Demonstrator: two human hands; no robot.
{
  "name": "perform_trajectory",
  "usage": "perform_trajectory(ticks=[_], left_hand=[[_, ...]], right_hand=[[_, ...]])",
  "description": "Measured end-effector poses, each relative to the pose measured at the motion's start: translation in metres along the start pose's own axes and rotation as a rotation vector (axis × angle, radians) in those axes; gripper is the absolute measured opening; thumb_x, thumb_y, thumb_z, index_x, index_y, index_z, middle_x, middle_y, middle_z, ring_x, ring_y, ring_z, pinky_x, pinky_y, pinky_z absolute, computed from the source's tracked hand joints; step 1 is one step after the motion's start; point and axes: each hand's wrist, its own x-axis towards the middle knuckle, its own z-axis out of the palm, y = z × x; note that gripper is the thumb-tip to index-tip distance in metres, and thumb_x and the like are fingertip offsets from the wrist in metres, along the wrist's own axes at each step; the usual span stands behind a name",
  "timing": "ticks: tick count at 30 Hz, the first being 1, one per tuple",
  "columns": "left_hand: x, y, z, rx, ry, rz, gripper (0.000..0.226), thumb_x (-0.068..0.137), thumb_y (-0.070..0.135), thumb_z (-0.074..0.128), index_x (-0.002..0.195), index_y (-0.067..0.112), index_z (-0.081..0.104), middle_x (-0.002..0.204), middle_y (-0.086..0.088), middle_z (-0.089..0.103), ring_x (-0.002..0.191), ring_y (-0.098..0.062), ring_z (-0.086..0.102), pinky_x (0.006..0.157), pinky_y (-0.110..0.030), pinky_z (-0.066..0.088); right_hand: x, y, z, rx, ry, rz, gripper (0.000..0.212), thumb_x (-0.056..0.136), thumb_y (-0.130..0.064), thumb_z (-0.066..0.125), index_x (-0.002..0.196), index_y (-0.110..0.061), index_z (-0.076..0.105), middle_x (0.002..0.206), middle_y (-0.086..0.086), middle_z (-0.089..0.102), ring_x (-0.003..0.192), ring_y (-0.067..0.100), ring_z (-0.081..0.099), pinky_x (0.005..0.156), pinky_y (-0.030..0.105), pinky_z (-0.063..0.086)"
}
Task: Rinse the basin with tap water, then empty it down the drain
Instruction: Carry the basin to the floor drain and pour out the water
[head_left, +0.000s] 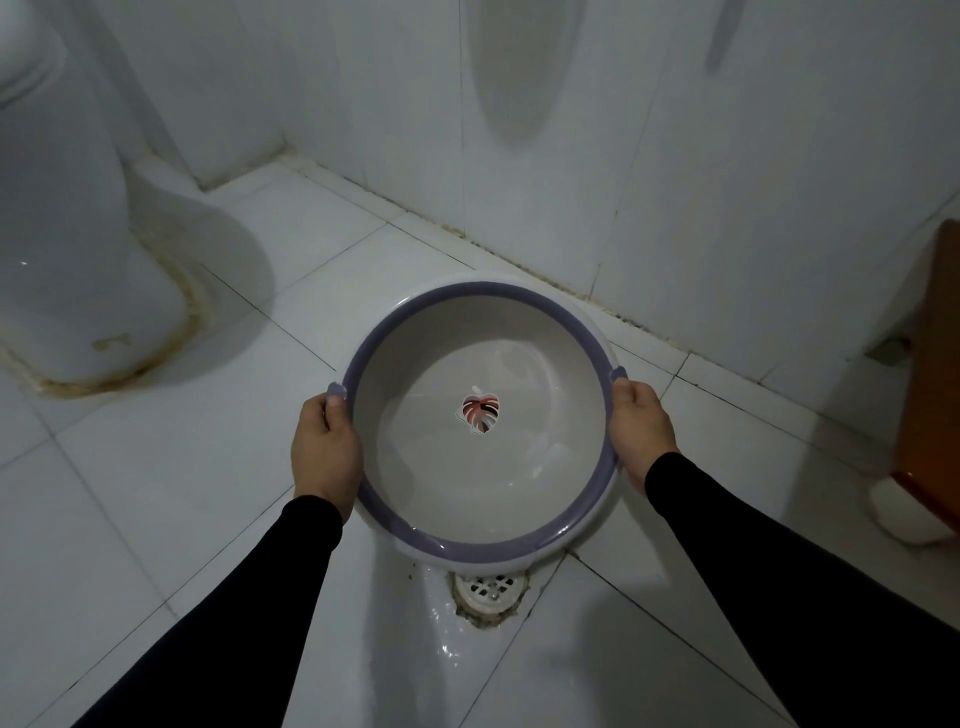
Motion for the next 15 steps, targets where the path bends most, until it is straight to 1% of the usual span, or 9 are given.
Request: perform_trajectory(ticks=[6, 9, 12, 15], left_hand=[[-0.0011, -0.0007, 0.0001, 0.003, 0.006, 0.011, 0.045, 0.099, 0.05, 0.034, 0.114, 0.015, 0.057, 0.101, 0.002, 0.059, 0.095, -0.019, 0.053, 0.079, -0.031, 0.038], [-0.0012, -0.0014, 0.0004, 0.002, 0.007, 0.005, 0.044, 0.098, 0.053, 0.034, 0.112, 0.018, 0.057, 0.099, 0.002, 0.059, 0.093, -0.02, 0.054, 0.079, -0.032, 0.039], [-0.0011, -0.0016, 0.0002, 0.001, 0.006, -0.002, 0.042, 0.097, 0.054, 0.034, 0.109, 0.02, 0.057, 0.097, 0.002, 0.06, 0.092, -0.02, 0.055, 0.079, -0.032, 0.04], [-0.0018, -0.0009, 0.0005, 0.002, 0.003, 0.0, 0.044, 0.097, 0.054, 0.033, 0.111, 0.02, 0.057, 0.097, 0.003, 0.059, 0.092, -0.019, 0.054, 0.078, -0.032, 0.039]], right_hand=[[-0.0017, -0.0004, -0.0012, 0.003, -0.005, -0.003, 0.052, 0.097, -0.053, 0.03, 0.126, -0.014, 0.047, 0.11, 0.006, 0.053, 0.099, 0.024, 0.051, 0.084, 0.034, 0.04], [-0.0024, -0.0006, -0.0021, 0.001, -0.005, -0.009, 0.051, 0.098, -0.051, 0.03, 0.127, -0.013, 0.047, 0.11, 0.006, 0.052, 0.099, 0.024, 0.05, 0.084, 0.033, 0.039], [-0.0035, -0.0012, -0.0023, 0.009, -0.006, -0.002, 0.053, 0.097, -0.053, 0.03, 0.127, -0.013, 0.047, 0.108, 0.006, 0.051, 0.098, 0.024, 0.049, 0.084, 0.033, 0.039], [-0.0043, -0.0013, -0.0026, 0.018, -0.01, 0.001, 0.053, 0.096, -0.054, 0.03, 0.127, -0.013, 0.047, 0.107, 0.005, 0.05, 0.098, 0.024, 0.049, 0.083, 0.033, 0.039]])
